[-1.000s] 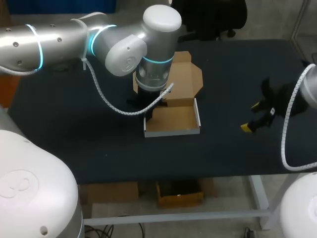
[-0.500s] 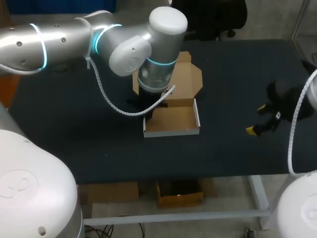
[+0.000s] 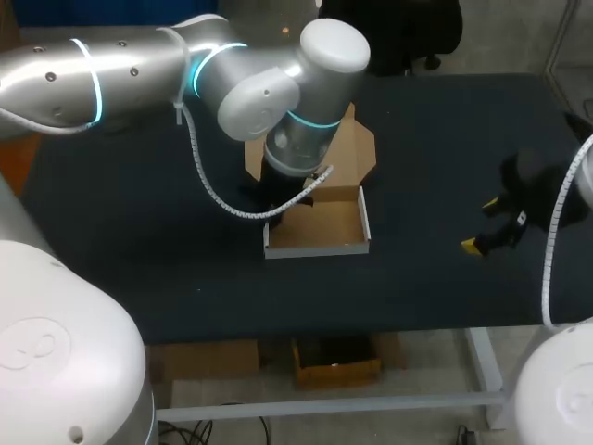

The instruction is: Assemble the packaging by folding the flat box into shape, placing the metal phone stand inside, and closing the box properly

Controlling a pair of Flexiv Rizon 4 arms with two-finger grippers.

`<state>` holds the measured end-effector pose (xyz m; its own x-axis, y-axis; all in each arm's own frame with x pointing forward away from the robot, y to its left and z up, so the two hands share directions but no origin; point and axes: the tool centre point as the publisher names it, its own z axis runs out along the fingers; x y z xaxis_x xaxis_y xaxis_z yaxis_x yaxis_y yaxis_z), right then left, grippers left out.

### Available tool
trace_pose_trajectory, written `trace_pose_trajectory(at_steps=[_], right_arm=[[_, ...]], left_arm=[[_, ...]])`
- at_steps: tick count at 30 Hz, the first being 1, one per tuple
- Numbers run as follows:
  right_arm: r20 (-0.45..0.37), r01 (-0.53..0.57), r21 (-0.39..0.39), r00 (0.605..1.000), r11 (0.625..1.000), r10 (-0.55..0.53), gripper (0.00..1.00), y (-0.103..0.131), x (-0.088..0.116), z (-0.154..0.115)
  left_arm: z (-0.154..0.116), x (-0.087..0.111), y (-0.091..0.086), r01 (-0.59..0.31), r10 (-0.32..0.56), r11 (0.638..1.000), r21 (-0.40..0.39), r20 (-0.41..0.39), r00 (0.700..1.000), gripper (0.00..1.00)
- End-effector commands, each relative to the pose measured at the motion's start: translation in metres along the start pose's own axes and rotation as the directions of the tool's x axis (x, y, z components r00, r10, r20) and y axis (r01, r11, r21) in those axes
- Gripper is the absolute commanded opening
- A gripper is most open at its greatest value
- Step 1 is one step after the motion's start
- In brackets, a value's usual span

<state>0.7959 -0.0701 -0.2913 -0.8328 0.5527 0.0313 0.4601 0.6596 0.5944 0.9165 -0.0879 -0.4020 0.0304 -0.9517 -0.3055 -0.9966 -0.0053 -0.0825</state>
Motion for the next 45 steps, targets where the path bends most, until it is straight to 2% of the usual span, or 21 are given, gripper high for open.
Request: trace_pose_trajectory(at_steps=[1,6,12,23,25,28,31,33,34,37,39,40,45], right_arm=[[-0.005,0.001,-0.005,1.0,1.0,-0.001,1.0,-0.001,-0.001,-0.002],[-0.003,-0.002,-0.006,1.0,1.0,0.002,1.0,-0.002,-0.001,-0.002],[-0.002,-0.004,-0.003,1.0,1.0,0.004,1.0,-0.004,-0.001,-0.002],[-0.002,-0.01,0.008,1.0,1.0,0.01,1.0,-0.003,-0.002,0.0],[-0.002,-0.012,0.01,1.0,1.0,0.012,1.0,-0.002,-0.002,0.001],[-0.004,-0.013,0.009,1.0,1.0,0.013,1.0,-0.001,-0.003,0.002],[-0.003,-0.011,0.007,1.0,1.0,0.011,1.0,0.0,-0.003,0.003],[-0.002,-0.012,0.011,1.0,1.0,0.012,1.0,0.001,-0.003,0.003],[-0.002,-0.013,0.013,1.0,1.0,0.013,1.0,0.001,-0.003,0.003],[-0.003,-0.016,0.014,1.0,1.0,0.016,1.0,0.001,-0.003,0.003],[-0.002,-0.018,0.015,1.0,1.0,0.018,1.0,0.001,-0.003,0.003],[-0.002,-0.019,0.016,1.0,1.0,0.019,1.0,0.001,-0.003,0.003],[-0.001,-0.022,0.018,1.0,1.0,0.022,1.0,0.002,-0.003,0.004]], left_arm=[[0.003,0.008,0.0,-0.001,0.001,1.0,-0.002,0.064,0.998,0.0],[0.002,0.008,-0.001,-0.003,0.003,1.0,0.004,0.058,0.998,0.0],[-0.001,0.006,0.002,-0.009,0.01,1.0,0.008,-0.047,0.999,0.0],[-0.003,0.006,0.002,-0.001,0.002,1.0,0.005,-0.16,0.987,0.01],[-0.004,0.006,0.002,0.007,-0.005,1.0,0.008,-0.168,0.986,0.1],[-0.005,0.006,0.003,0.013,-0.01,1.0,0.017,-0.199,0.98,0.39],[-0.009,0.007,0.003,0.011,-0.004,0.999,0.031,-0.222,0.975,0.48],[-0.012,0.007,0.003,0.011,-0.002,0.999,0.039,-0.23,0.973,0.68],[-0.014,0.007,0.003,0.007,0.003,0.999,0.041,-0.245,0.969,0.72],[-0.019,0.005,0.005,0.002,0.013,0.999,0.053,-0.276,0.961,0.92],[-0.023,0.003,0.005,-0.005,0.023,0.998,0.061,-0.298,0.954,0.95],[-0.024,0.002,0.006,-0.009,0.028,0.998,0.061,-0.318,0.948,1.0],[-0.035,-0.004,0.01,-0.048,0.089,0.992,0.116,-0.376,0.922,1.0]])
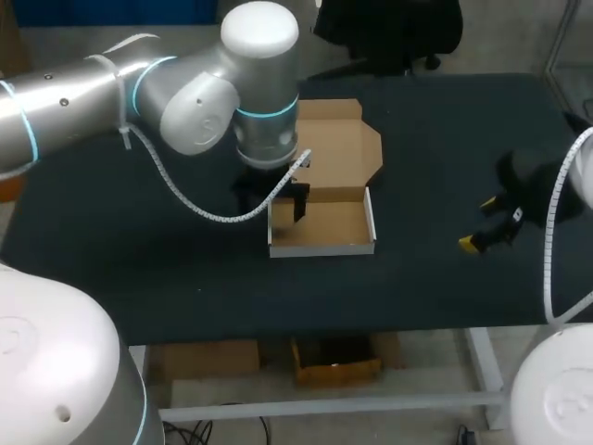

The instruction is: Assemble the packaging by folding the flat box into shape, placing the metal phone stand inside, and closing the box properly

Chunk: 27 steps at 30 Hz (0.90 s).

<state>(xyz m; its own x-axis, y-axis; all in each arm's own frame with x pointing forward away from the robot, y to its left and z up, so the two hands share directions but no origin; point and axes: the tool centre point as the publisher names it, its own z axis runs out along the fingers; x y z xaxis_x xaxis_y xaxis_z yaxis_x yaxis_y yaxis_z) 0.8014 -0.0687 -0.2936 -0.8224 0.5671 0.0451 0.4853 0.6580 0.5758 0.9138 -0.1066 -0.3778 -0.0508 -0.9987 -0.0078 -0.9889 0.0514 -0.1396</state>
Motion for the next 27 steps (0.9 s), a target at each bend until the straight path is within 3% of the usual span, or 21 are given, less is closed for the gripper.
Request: trace_pose_trajectory(at_steps=[1,5,10,18,21,24,27], right_arm=[[-0.001,0.0,-0.005,1.0,1.0,0.0,1.0,0.0,0.001,-0.001],[0.0,-0.001,-0.006,1.0,1.0,0.001,1.0,0.0,0.001,-0.001],[0.006,-0.008,-0.012,1.0,1.0,0.009,1.0,0.0,0.0,-0.003],[0.014,-0.018,-0.014,1.0,1.0,0.018,1.0,0.0,0.0,-0.004],[0.017,-0.024,-0.016,1.0,1.0,0.024,1.0,0.0,0.002,-0.005],[0.023,-0.035,-0.016,0.999,0.999,0.035,1.0,0.0,0.003,-0.006],[0.03,-0.072,-0.01,0.997,0.997,0.072,1.0,0.0,0.004,-0.007]], left_arm=[[-0.014,-0.012,0.01,-0.045,0.05,0.998,0.05,-0.104,0.993,1.0],[-0.028,-0.016,0.014,-0.124,0.142,0.986,0.111,-0.17,0.975,1.0],[-0.056,-0.025,0.026,-0.236,0.284,0.95,0.205,-0.247,0.927,1.0],[-0.102,-0.059,0.05,-0.402,0.521,0.838,0.368,-0.321,0.791,1.0],[-0.115,-0.073,0.058,-0.436,0.565,0.809,0.394,-0.316,0.762,1.0],[-0.125,-0.089,0.062,-0.454,0.586,0.796,0.4,-0.322,0.744,1.0],[-0.136,-0.102,0.067,-0.454,0.583,0.798,0.396,-0.318,0.748,1.0]])
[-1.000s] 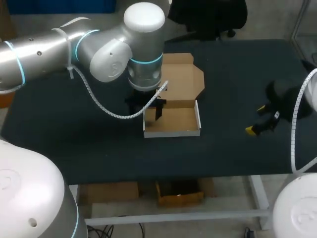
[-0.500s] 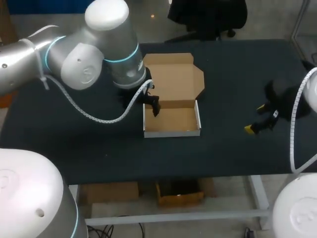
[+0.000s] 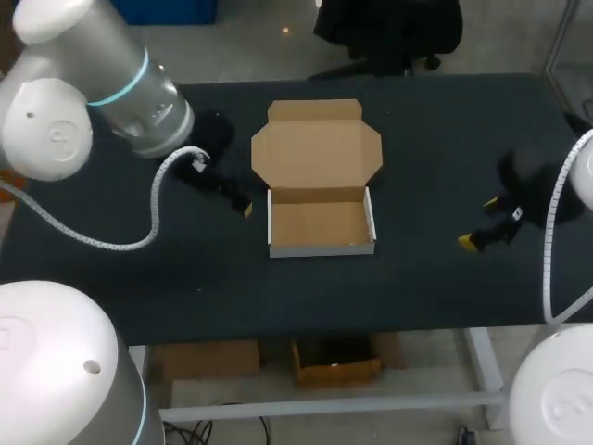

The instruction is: Assemble the packaging by folding the flat box into shape, placing the metal phone stand inside, and closing the box properly

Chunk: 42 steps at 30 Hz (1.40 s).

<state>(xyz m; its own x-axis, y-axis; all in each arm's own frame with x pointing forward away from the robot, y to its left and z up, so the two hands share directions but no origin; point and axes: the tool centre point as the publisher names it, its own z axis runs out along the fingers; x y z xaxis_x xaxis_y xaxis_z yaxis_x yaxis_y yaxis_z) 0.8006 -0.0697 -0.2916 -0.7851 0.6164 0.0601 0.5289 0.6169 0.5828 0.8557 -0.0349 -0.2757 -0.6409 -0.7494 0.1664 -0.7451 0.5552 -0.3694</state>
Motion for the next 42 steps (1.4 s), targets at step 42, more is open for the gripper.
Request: trace_pose_trajectory(at_steps=[42], right_arm=[[0.048,-0.45,0.04,0.893,0.892,0.448,1.0,-0.011,-0.025,-0.042]], left_arm=[[-0.147,-0.018,0.08,0.148,-0.148,0.988,0.038,0.005,0.989,1.0]])
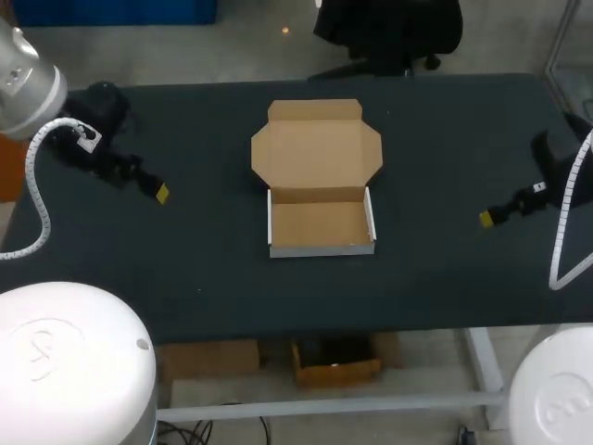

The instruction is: Assemble the packaging by folding the flat box into shape, placing the metal phone stand inside, and closing the box properly

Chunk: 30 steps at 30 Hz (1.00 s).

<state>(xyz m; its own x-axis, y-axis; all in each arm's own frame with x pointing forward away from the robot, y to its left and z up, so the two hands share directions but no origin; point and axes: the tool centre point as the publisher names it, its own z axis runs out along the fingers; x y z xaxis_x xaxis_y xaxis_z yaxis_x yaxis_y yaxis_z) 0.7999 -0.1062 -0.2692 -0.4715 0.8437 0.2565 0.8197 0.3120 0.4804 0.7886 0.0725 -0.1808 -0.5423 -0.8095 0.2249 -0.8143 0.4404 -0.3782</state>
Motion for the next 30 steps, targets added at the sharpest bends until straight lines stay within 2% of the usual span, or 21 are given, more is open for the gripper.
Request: trace_pose_trajectory(at_steps=[1,5,10,12,17,24,30], right_arm=[[-0.001,-0.045,0.017,0.999,0.999,0.045,1.0,0.001,-0.006,-0.006],[0.045,-0.148,0.035,0.988,0.988,0.147,1.0,0.002,-0.011,-0.011],[0.055,-0.256,0.046,0.966,0.966,0.254,1.0,0.007,-0.022,-0.02],[0.092,-0.284,0.05,0.956,0.957,0.279,1.0,0.009,-0.021,-0.026],[0.124,-0.316,0.045,0.943,0.948,0.308,1.0,0.014,-0.027,-0.034],[0.106,-0.37,0.051,0.926,0.928,0.363,1.0,0.026,-0.045,-0.029],[0.136,-0.392,0.052,0.914,0.919,0.382,1.0,0.035,-0.047,-0.034]], left_arm=[[-0.011,0.004,0.006,0.031,-0.031,1.0,0.003,0.038,0.999,1.0],[-0.018,0.003,0.005,0.075,-0.075,0.997,-0.003,0.086,0.993,1.0],[-0.025,0.002,0.002,0.121,-0.117,0.992,-0.026,0.11,0.987,1.0],[-0.028,0.003,0.001,0.129,-0.123,0.991,-0.035,0.129,0.984,1.0],[-0.031,0.006,-0.004,0.148,-0.138,0.988,-0.048,0.159,0.978,1.0],[-0.029,0.008,-0.009,0.167,-0.157,0.984,-0.058,0.152,0.976,1.0],[-0.033,0.01,-0.013,0.187,-0.175,0.981,-0.056,0.172,0.969,1.0]])
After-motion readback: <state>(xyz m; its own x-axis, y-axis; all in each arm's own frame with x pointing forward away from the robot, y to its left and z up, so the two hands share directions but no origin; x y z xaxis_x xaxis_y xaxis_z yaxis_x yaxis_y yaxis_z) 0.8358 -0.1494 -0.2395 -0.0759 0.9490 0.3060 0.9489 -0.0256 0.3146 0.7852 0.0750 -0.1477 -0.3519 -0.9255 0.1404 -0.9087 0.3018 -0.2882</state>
